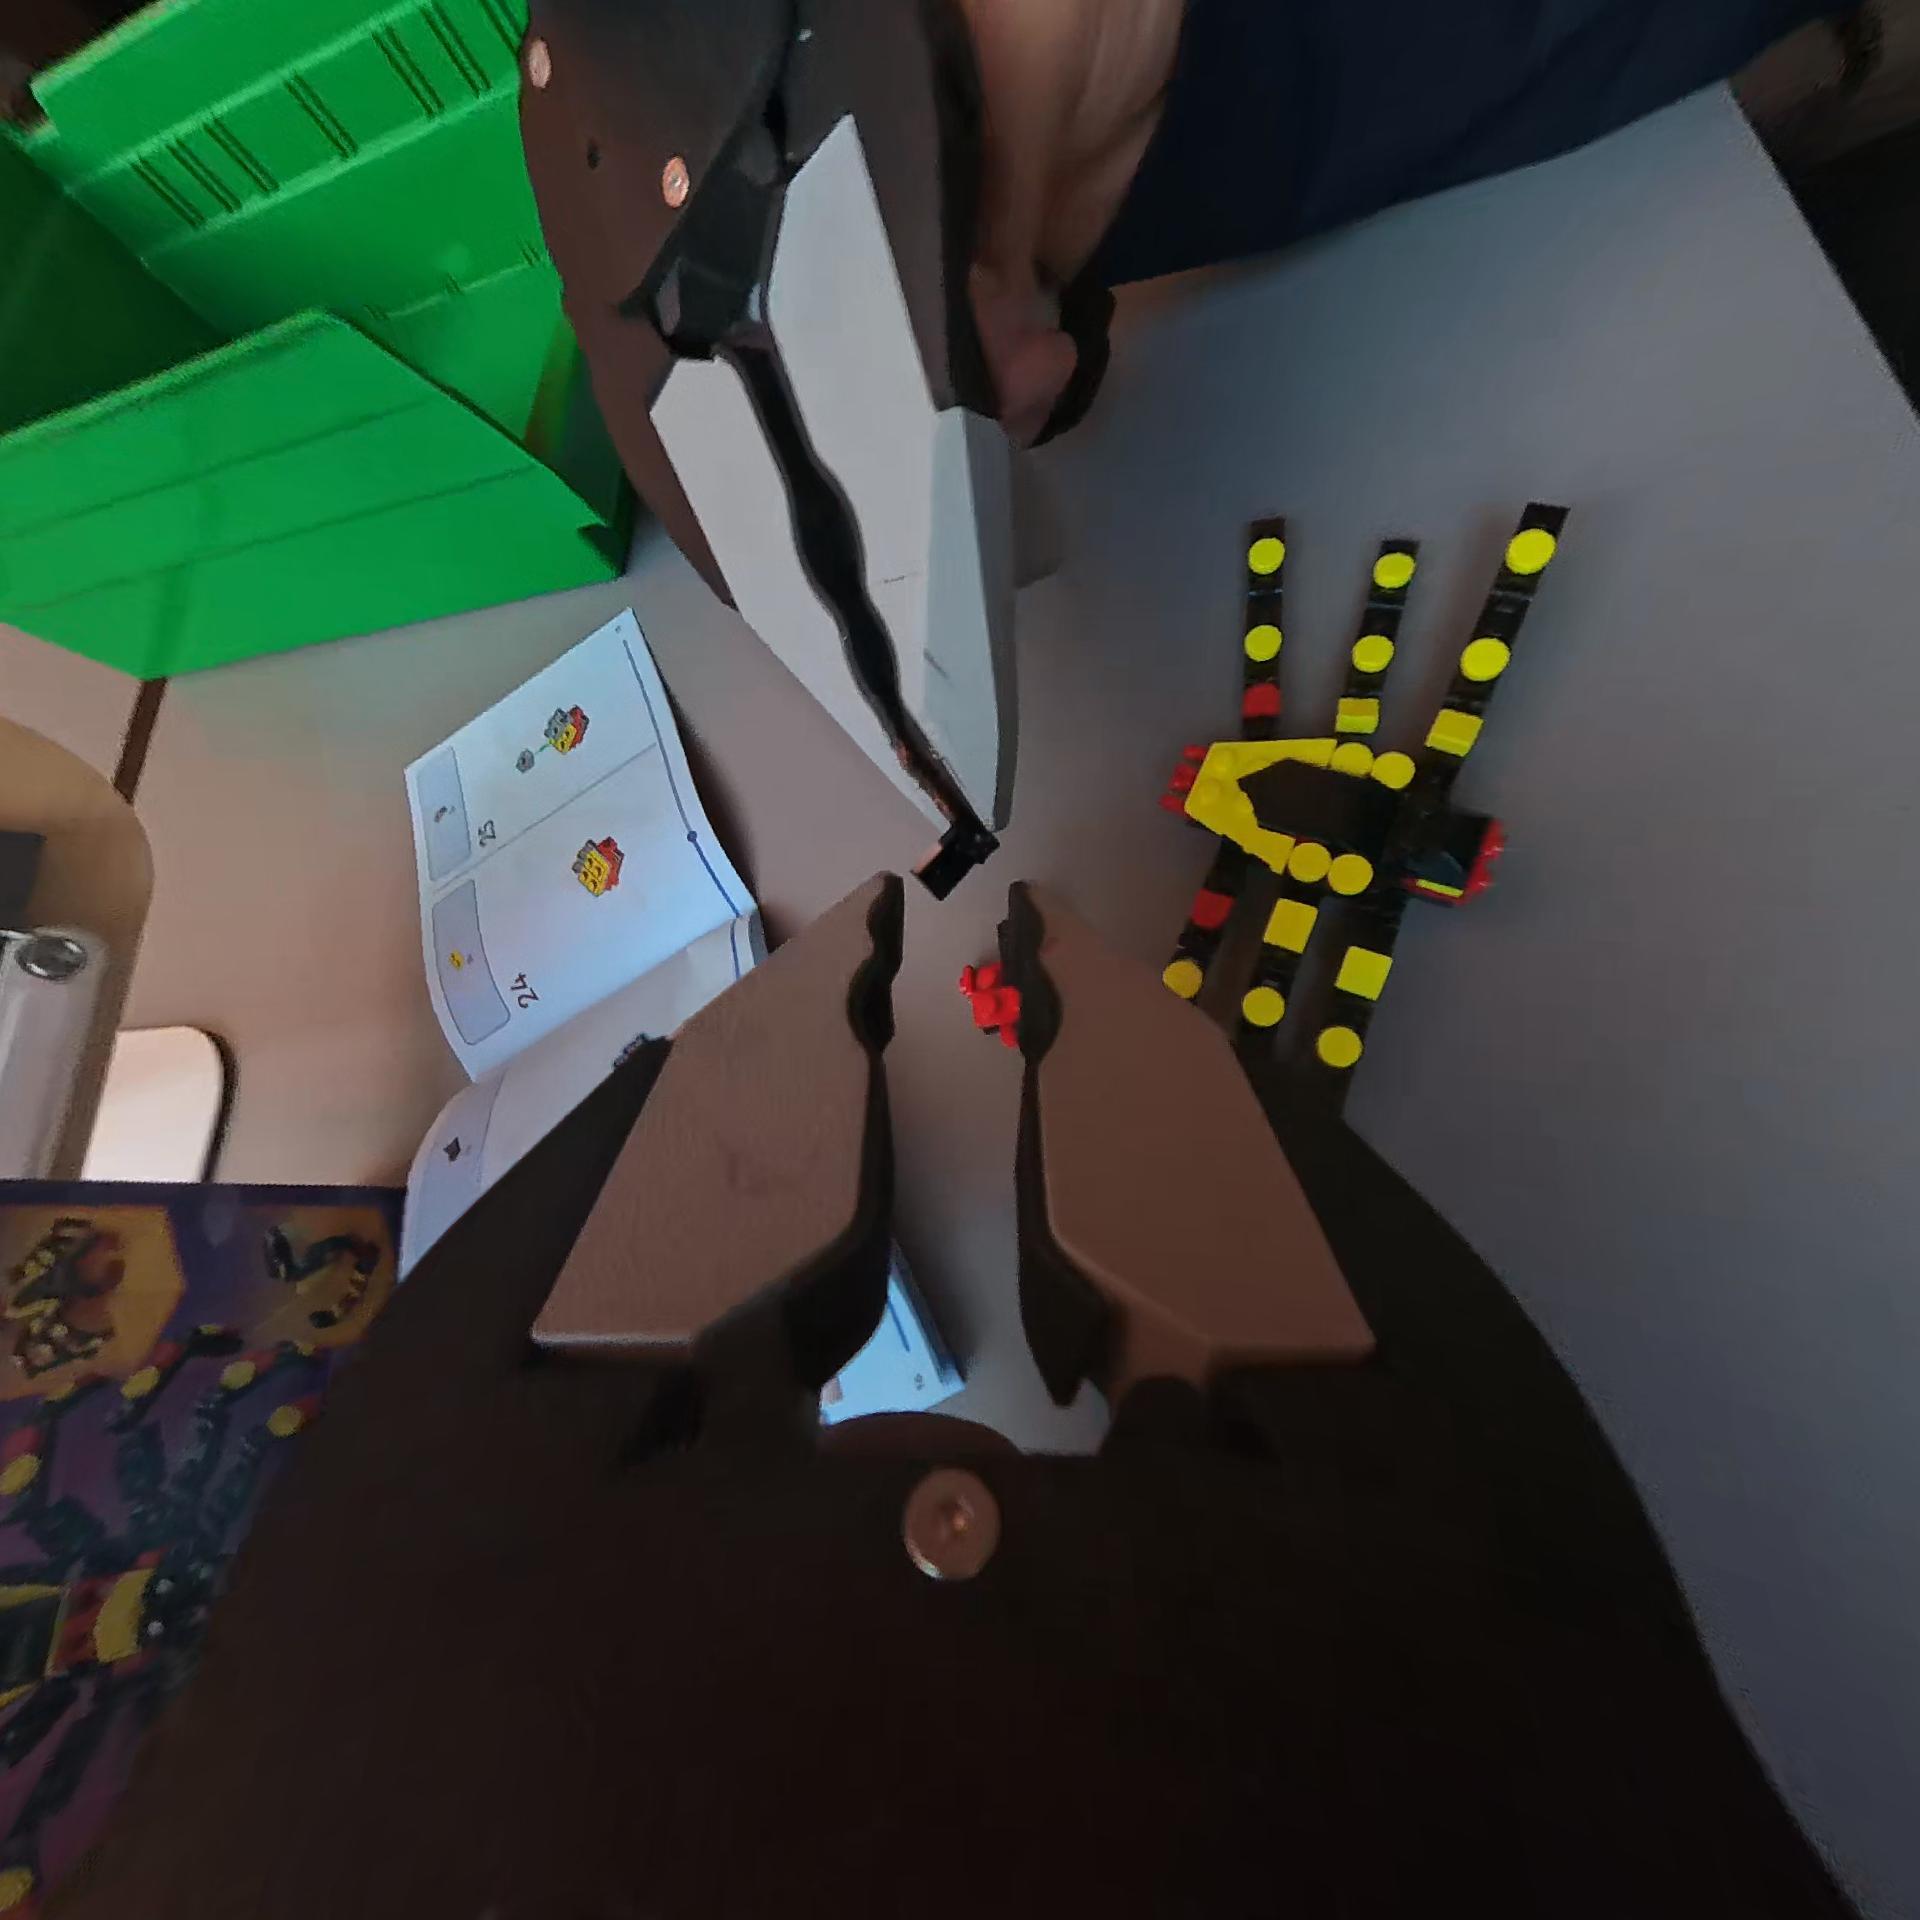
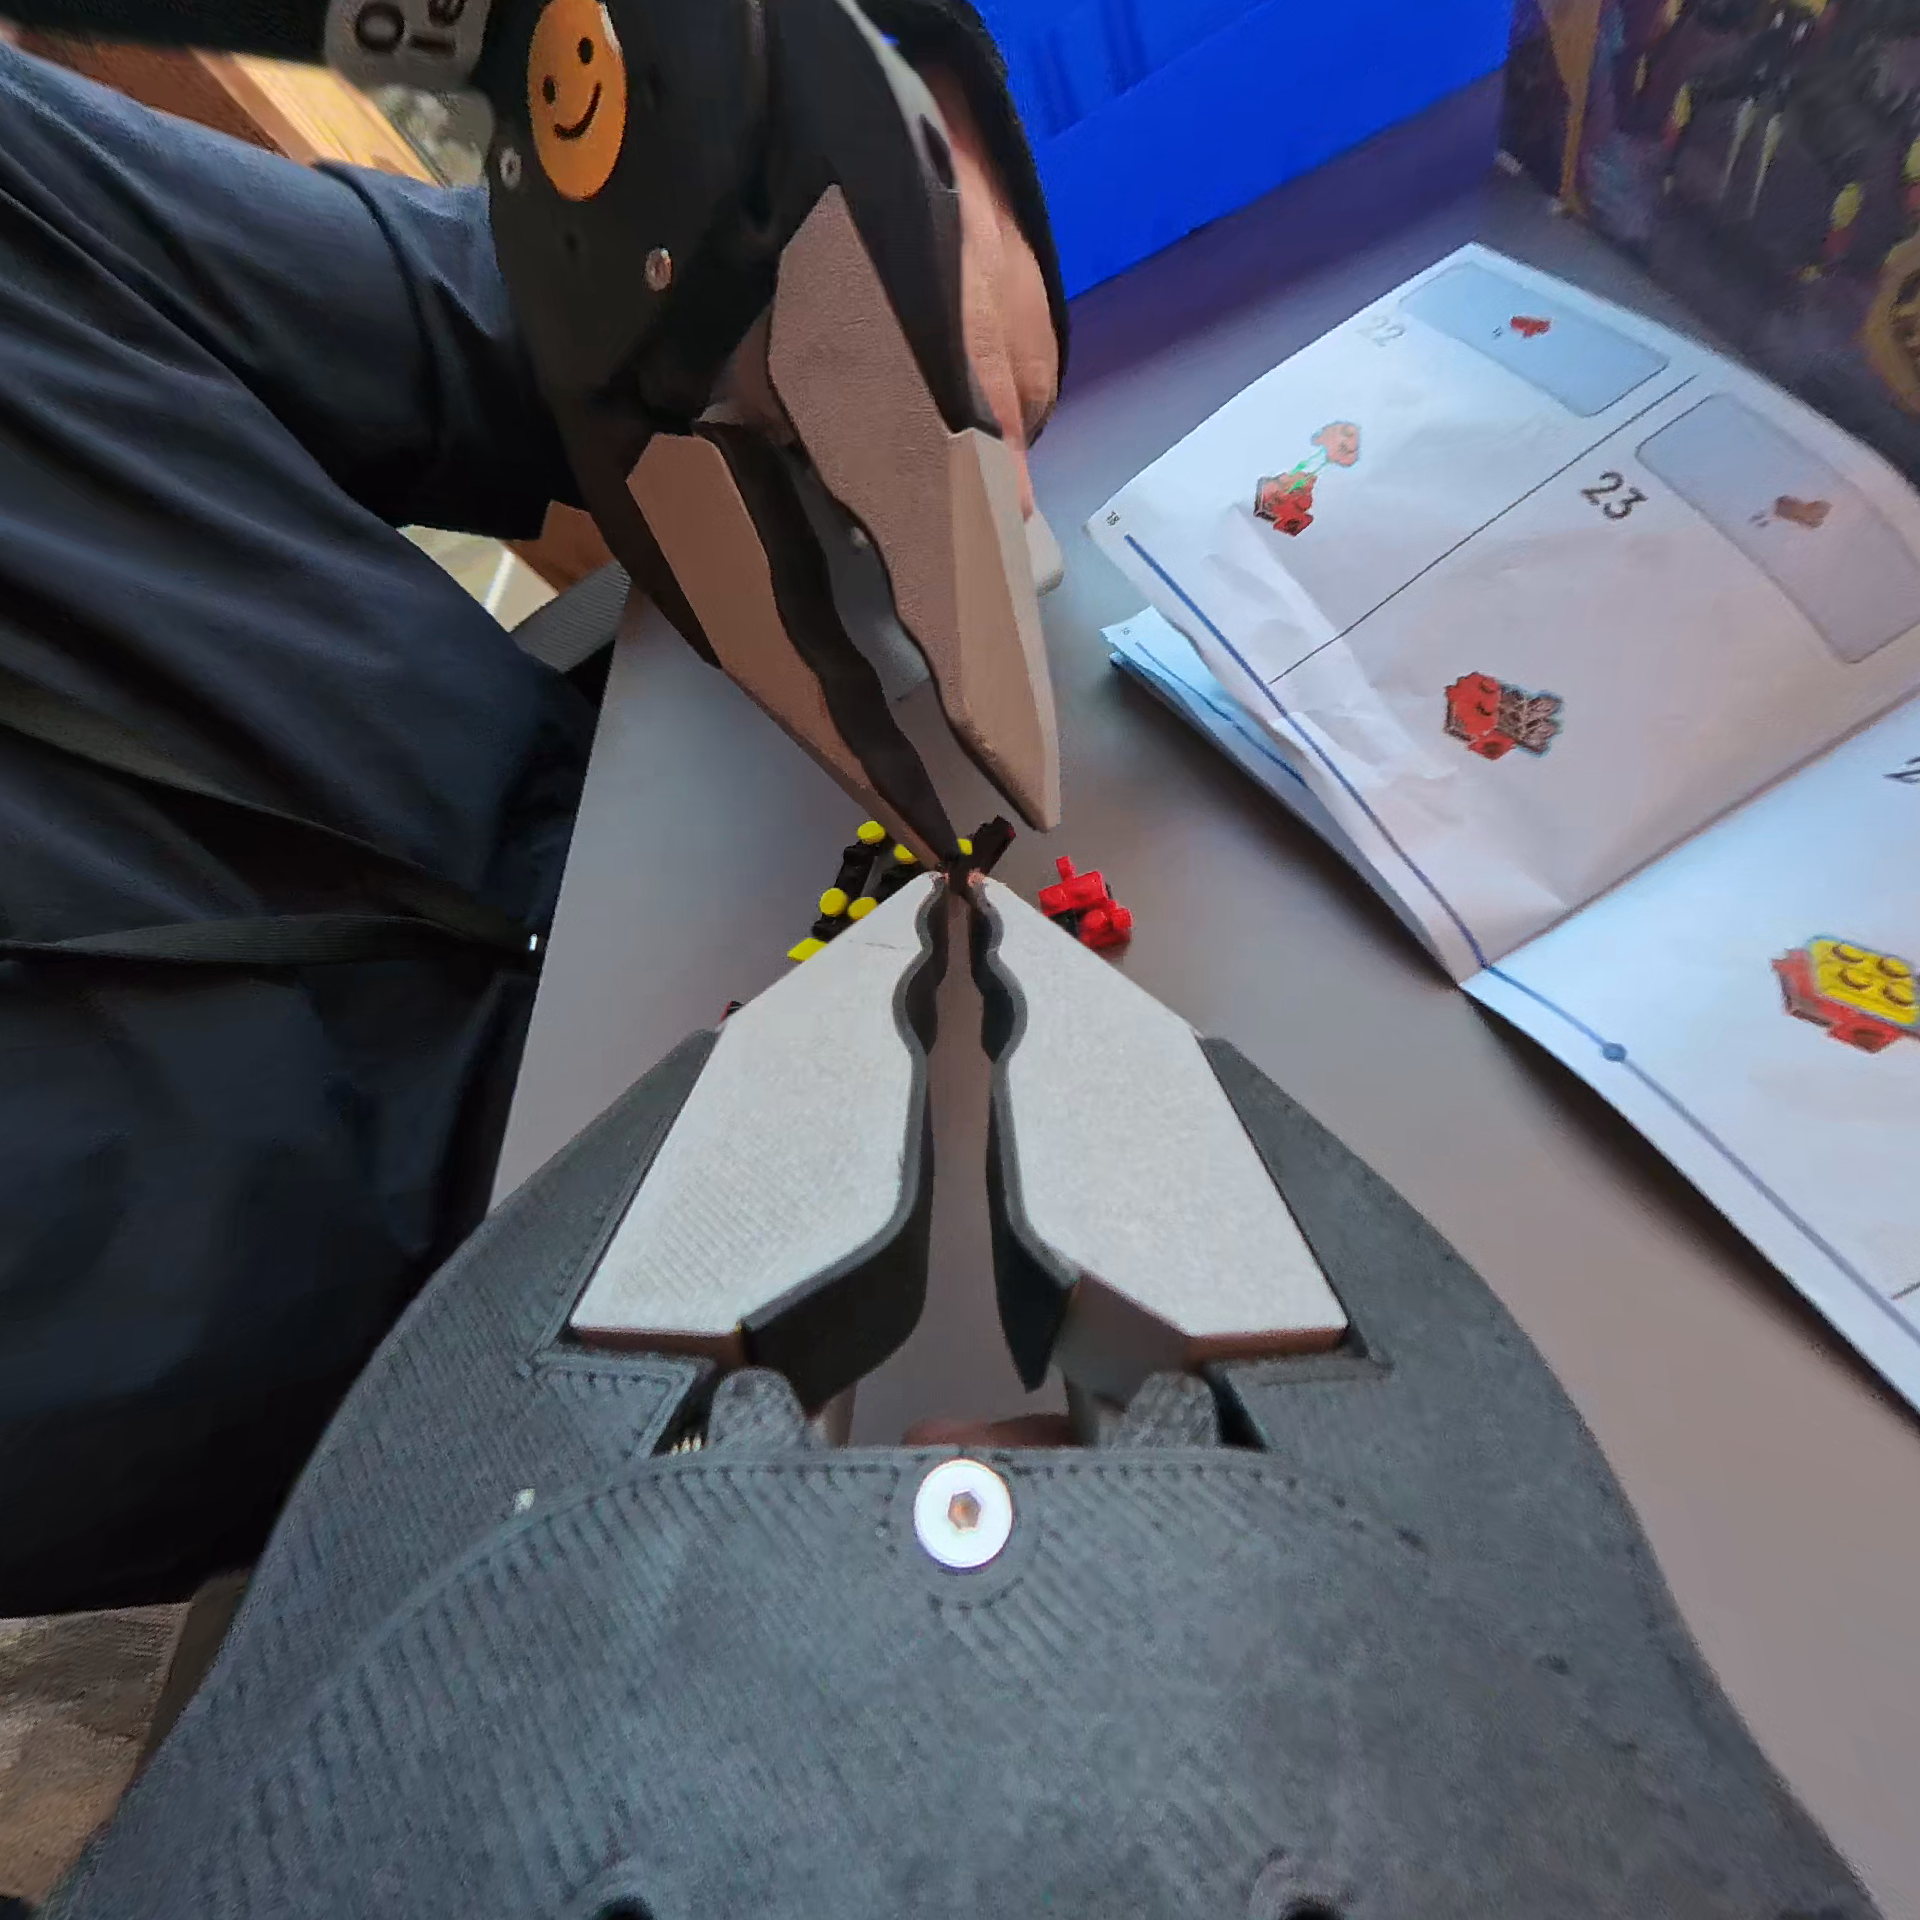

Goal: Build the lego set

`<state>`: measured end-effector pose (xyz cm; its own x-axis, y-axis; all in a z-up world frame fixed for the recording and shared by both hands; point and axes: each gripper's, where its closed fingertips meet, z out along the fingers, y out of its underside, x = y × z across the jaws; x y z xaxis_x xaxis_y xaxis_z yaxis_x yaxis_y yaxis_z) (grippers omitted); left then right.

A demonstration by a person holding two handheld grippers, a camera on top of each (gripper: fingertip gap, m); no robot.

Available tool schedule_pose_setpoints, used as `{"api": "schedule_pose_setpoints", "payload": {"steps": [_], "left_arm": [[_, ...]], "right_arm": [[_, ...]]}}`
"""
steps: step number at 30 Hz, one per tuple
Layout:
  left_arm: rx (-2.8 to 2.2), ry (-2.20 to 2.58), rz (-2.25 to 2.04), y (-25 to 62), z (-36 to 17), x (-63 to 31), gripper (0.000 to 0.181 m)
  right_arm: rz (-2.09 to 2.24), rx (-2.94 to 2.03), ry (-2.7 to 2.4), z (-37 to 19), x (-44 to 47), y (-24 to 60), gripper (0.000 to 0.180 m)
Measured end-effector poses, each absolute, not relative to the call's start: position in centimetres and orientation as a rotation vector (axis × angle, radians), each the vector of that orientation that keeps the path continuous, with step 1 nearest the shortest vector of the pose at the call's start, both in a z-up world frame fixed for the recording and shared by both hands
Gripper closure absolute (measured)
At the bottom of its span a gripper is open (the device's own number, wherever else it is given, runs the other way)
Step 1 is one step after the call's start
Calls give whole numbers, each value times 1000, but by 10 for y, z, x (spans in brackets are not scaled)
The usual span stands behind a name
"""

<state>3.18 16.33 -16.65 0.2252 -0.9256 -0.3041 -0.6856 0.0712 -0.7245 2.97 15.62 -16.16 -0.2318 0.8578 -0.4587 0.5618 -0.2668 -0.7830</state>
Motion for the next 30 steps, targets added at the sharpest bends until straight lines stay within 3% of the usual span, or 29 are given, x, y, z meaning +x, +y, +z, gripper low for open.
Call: {"api": "schedule_pose_setpoints", "payload": {"steps": [8,26,28,30], "left_arm": [[-1441,1643,-66,165,-170,31,175],[-1688,1581,-218,171,-190,22,181],[-1635,1596,-203,170,-187,23,161],[-1580,1615,-191,167,-184,26,160]], "right_arm": [[1591,-1773,-1693,-162,30,151,180],[1496,-1839,-1716,-179,27,155,180],[1522,-1841,-1707,-177,28,155,180],[1552,-1842,-1706,-176,29,153,180]]}}
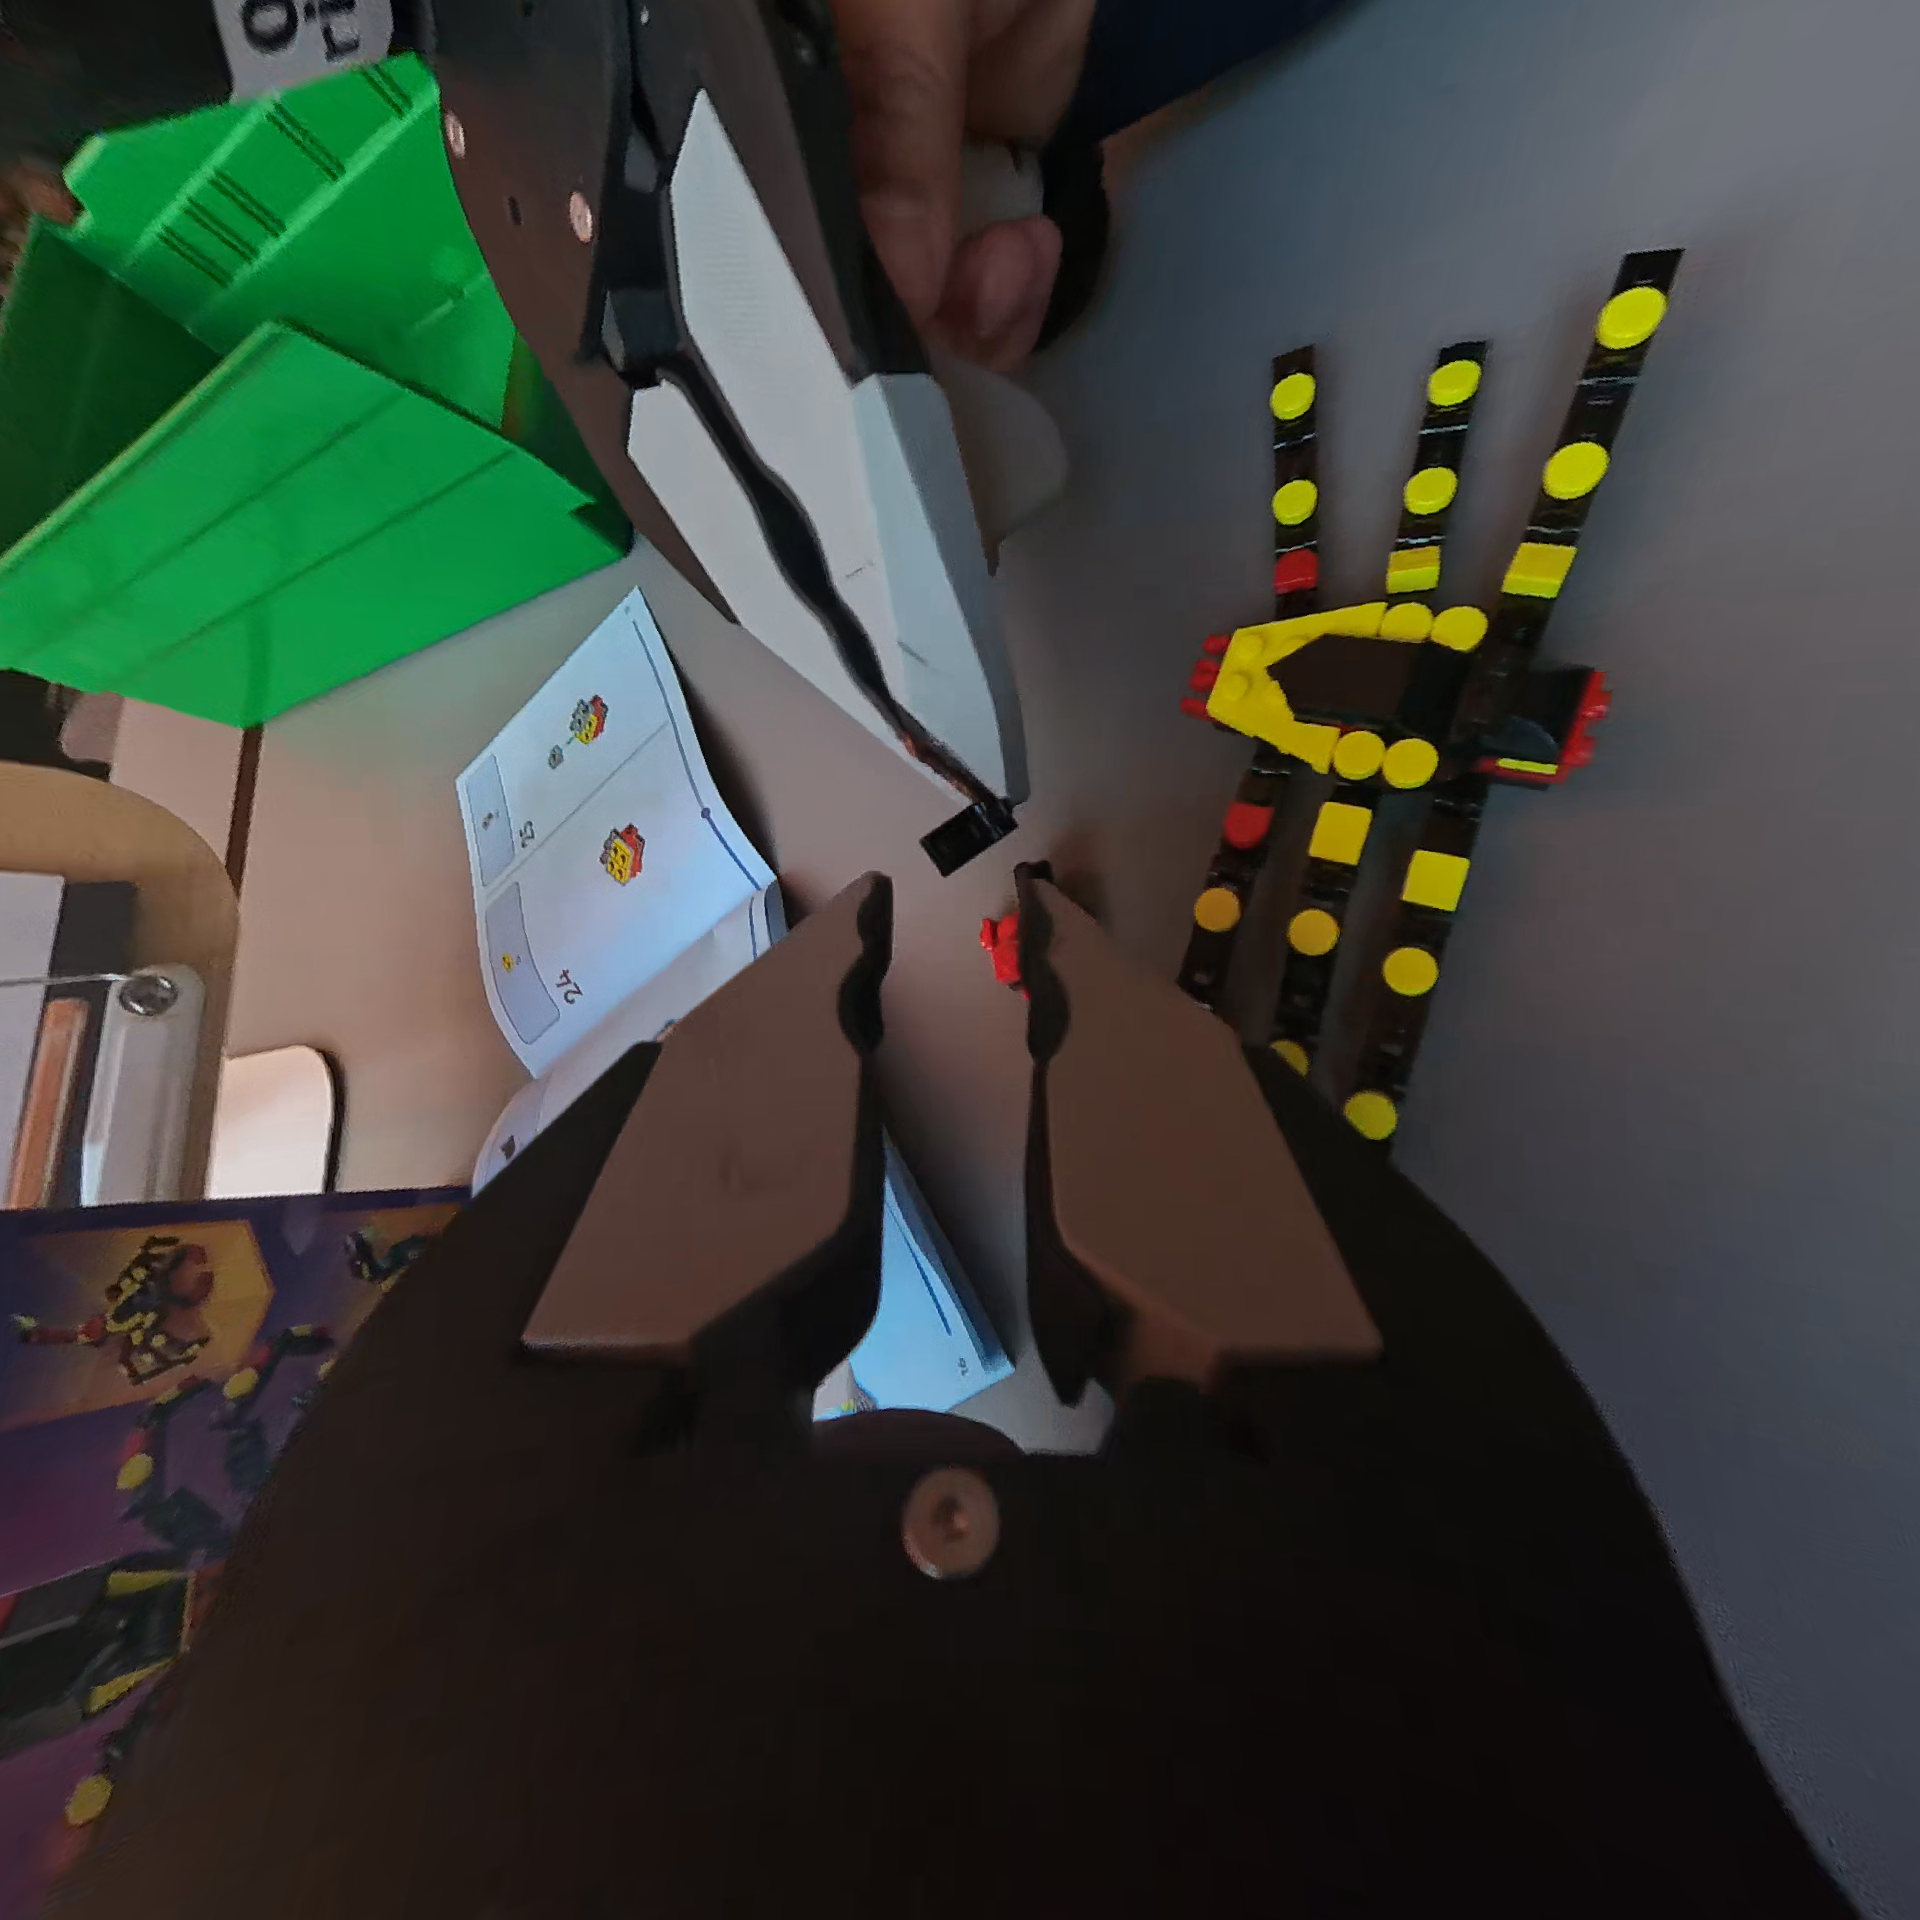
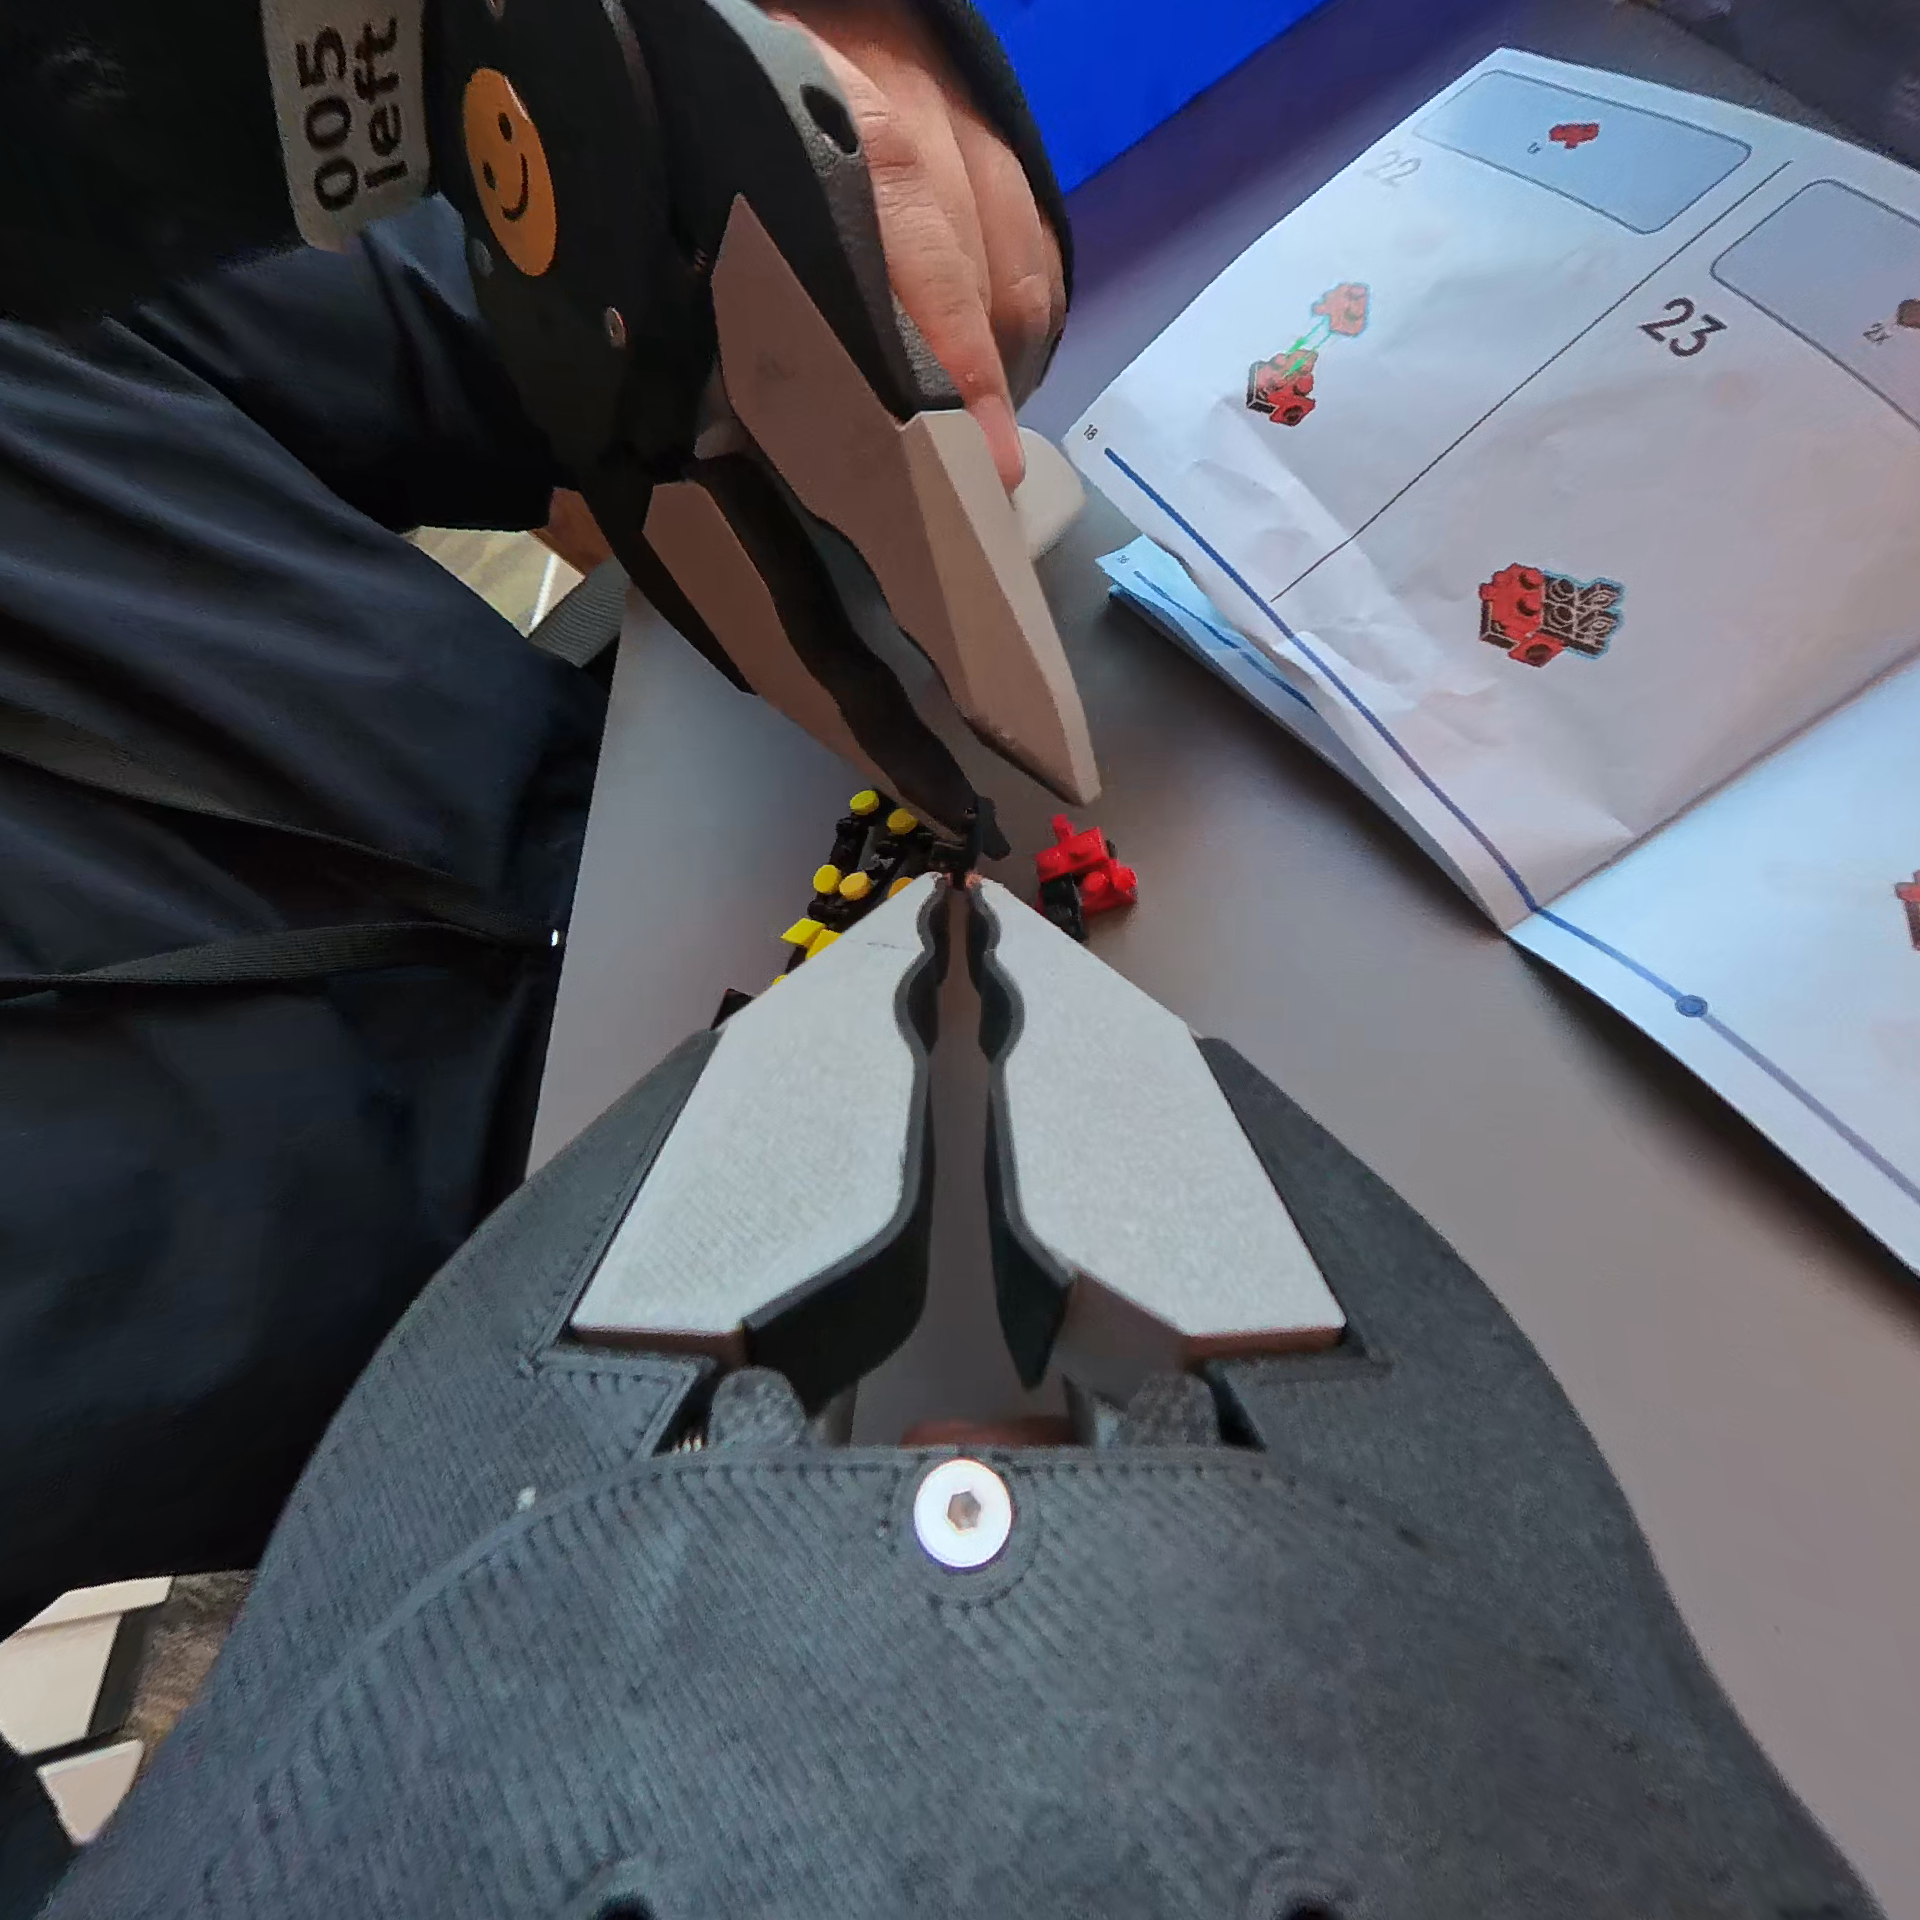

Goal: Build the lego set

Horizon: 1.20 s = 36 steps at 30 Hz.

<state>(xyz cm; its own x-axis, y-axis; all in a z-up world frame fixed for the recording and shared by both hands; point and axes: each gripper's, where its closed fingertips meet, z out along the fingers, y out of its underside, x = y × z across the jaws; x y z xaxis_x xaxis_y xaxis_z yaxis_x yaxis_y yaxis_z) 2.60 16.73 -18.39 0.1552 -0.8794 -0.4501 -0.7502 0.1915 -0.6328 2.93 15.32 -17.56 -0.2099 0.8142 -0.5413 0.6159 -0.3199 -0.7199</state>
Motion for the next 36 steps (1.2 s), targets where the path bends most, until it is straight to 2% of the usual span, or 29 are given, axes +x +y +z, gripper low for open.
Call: {"api": "schedule_pose_setpoints", "payload": {"steps": [6,9,17,26,30,36], "left_arm": [[-1455,1664,-217,156,-178,34,162],[-1411,1680,-270,148,-174,38,170],[-1469,1654,-305,152,-173,36,176],[-1766,1420,-583,171,-174,26,177],[-1851,1324,-758,172,-168,23,178],[-1880,1251,-855,175,-163,19,177]], "right_arm": [[1605,-1846,-1757,-177,32,144,180],[1608,-1842,-1777,-177,32,140,180],[1603,-1838,-1729,-174,31,147,180],[1210,-1778,-1729,-185,26,175,180],[1012,-1572,-1753,-172,21,179,167],[875,-1417,-1756,-161,15,175,167]]}}
